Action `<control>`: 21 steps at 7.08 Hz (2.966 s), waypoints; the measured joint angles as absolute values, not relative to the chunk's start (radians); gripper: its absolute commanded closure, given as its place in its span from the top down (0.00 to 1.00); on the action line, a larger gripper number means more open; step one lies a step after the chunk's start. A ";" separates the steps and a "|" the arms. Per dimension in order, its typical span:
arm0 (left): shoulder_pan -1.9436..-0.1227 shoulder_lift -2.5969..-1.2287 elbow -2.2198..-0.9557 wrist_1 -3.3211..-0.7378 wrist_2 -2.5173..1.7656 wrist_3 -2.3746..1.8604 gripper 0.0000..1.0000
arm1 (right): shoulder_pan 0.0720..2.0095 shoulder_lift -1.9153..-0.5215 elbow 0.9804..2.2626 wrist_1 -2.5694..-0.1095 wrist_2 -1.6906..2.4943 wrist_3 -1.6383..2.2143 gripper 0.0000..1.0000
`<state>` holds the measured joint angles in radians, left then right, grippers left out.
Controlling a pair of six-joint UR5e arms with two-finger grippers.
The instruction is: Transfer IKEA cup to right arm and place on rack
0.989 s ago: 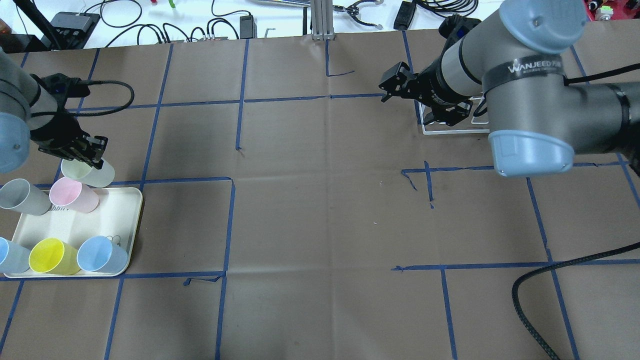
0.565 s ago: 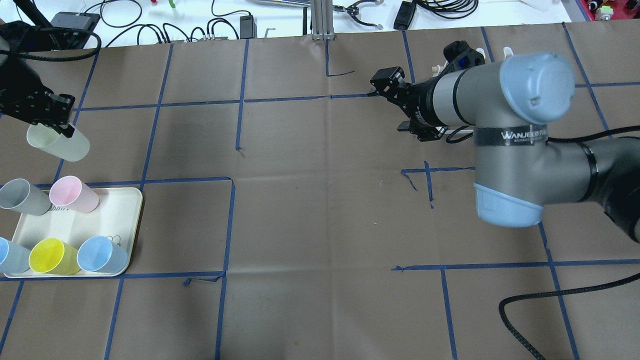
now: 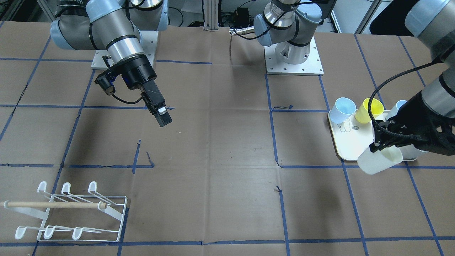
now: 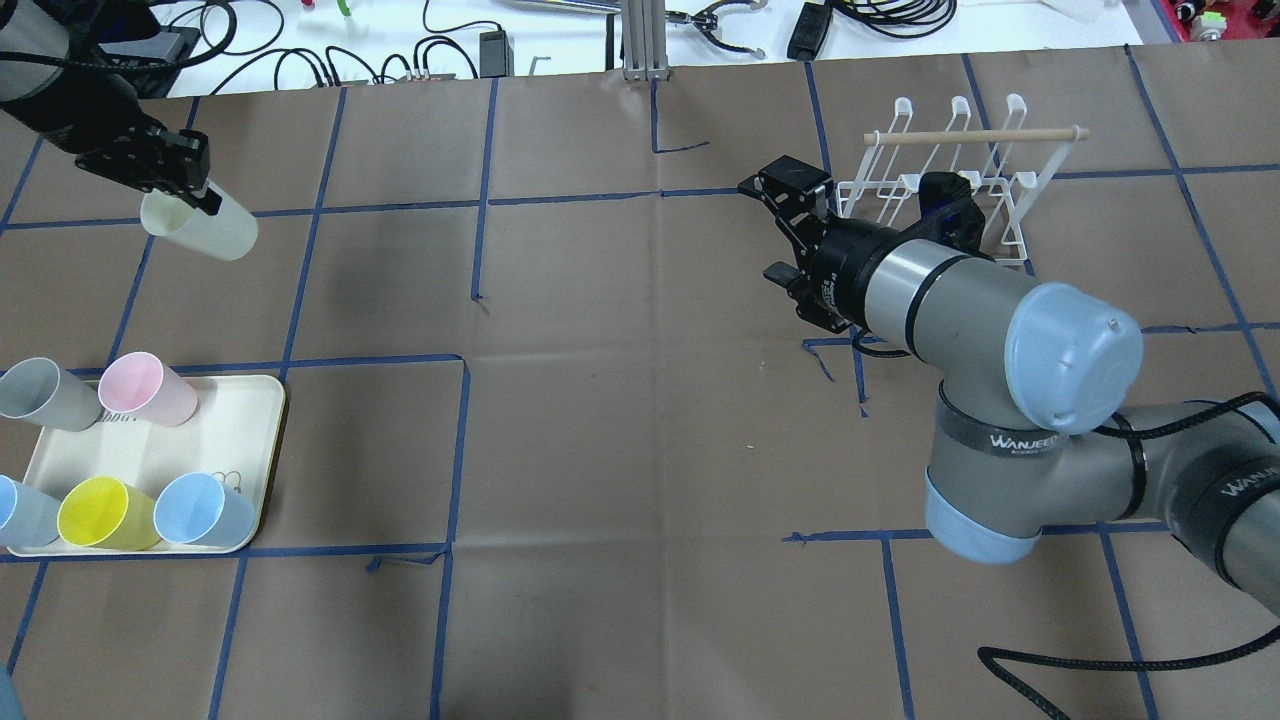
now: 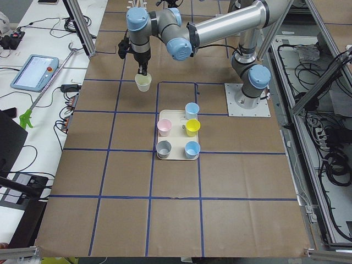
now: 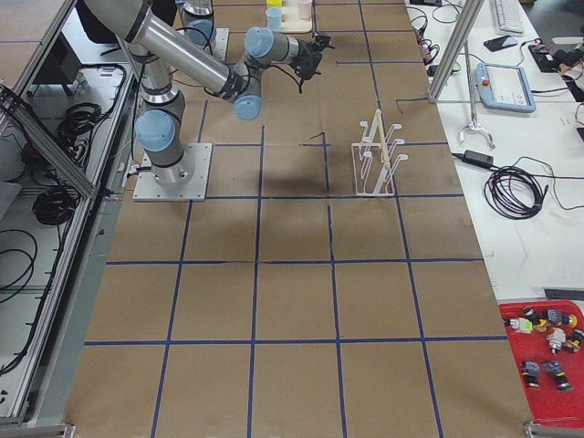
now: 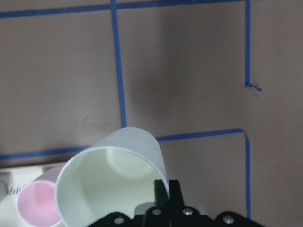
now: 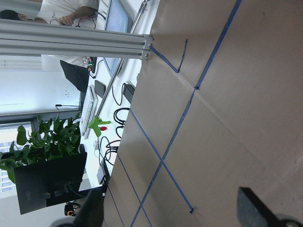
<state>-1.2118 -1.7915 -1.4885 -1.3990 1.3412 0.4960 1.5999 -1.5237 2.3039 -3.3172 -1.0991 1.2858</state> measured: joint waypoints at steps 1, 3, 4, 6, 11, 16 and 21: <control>-1.216 -1.796 -1.503 -1.328 1.186 0.511 0.00 | 1.600 -1.523 2.310 -3.332 -1.099 1.298 1.00; -1.226 -1.797 -1.566 -1.128 0.881 0.536 0.00 | 1.600 -1.508 2.312 -3.339 -1.099 1.301 1.00; -1.243 -1.800 -1.637 -0.961 0.745 0.550 0.00 | 1.602 -1.495 2.311 -3.337 -1.099 1.299 1.00; -1.269 -1.846 -1.775 -0.595 0.506 0.549 0.02 | 1.610 -1.462 2.308 -3.341 -1.080 1.296 1.00; -1.384 -2.062 -1.941 0.324 0.275 0.229 0.05 | 1.642 -1.360 2.240 -3.440 -1.050 1.422 0.99; -1.459 -2.109 -2.006 0.674 0.302 -0.071 0.05 | 1.721 -1.233 2.049 -3.489 -1.053 1.517 0.99; -1.469 -2.102 -2.018 0.676 0.311 -0.074 0.05 | 1.741 -1.201 2.001 -3.493 -1.050 1.518 0.99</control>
